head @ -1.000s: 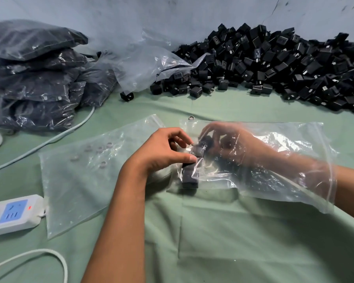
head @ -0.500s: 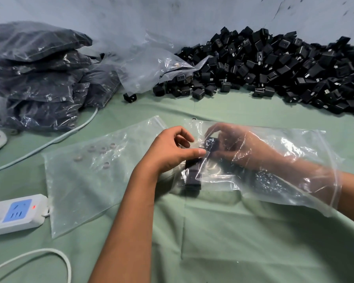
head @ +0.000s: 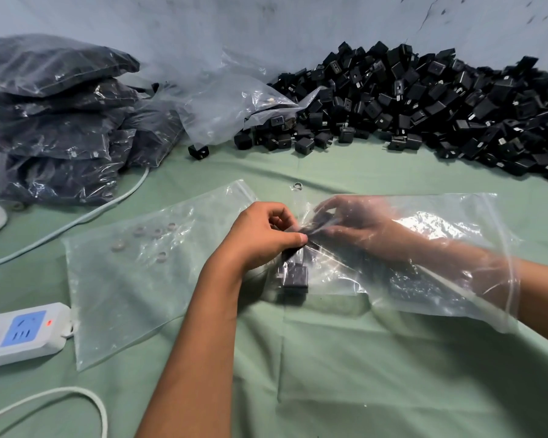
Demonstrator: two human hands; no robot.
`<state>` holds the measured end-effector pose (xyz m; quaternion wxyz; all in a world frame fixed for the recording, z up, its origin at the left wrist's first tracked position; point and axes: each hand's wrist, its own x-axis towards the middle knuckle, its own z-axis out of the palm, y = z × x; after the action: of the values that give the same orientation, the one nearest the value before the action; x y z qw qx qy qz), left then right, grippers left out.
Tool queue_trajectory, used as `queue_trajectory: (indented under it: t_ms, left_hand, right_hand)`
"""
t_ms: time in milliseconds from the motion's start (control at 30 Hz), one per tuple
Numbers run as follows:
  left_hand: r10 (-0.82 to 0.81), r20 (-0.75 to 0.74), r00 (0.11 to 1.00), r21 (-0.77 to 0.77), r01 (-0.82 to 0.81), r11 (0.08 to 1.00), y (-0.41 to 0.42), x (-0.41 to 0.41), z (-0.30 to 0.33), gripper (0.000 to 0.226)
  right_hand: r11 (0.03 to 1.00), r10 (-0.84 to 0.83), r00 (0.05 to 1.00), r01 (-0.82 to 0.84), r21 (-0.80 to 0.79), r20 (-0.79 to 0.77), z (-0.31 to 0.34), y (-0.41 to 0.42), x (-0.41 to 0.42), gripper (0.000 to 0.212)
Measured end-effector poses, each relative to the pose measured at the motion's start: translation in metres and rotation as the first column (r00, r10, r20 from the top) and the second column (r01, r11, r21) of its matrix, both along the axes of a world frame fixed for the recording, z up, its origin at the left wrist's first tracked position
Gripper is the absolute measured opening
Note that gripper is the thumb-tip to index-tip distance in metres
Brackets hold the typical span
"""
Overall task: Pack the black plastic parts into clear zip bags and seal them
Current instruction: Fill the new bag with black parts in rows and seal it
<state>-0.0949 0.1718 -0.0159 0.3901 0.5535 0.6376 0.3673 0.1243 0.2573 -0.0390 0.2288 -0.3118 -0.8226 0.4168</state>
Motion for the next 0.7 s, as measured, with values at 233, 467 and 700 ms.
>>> queue_trajectory:
  t_ms: [233, 467, 700]
  left_hand:
    - [0.524, 0.269, 0.808, 0.026, -0.55, 0.835, 0.01, -0.013, -0.001, 0.019]
    - [0.607, 0.462, 0.647, -0.099, -0.642, 0.76, 0.01, -0.016, 0.0, 0.022]
    - [0.581, 0.431, 0.69, -0.09, -0.608, 0.789, 0.015, -0.011, -0.005, 0.017]
  right_hand:
    - [0.984, 0.023, 0.989, -0.048, -0.173, -0.147, 0.006, 0.001, 0.001, 0.022]
    - [0.99, -0.051, 0.988, 0.032, 0.136, 0.144, 0.016, 0.001, -0.019, 0.035]
    - [0.996, 0.086, 0.996, -0.086, 0.029, 0.024, 0.021, 0.002, -0.027, 0.017]
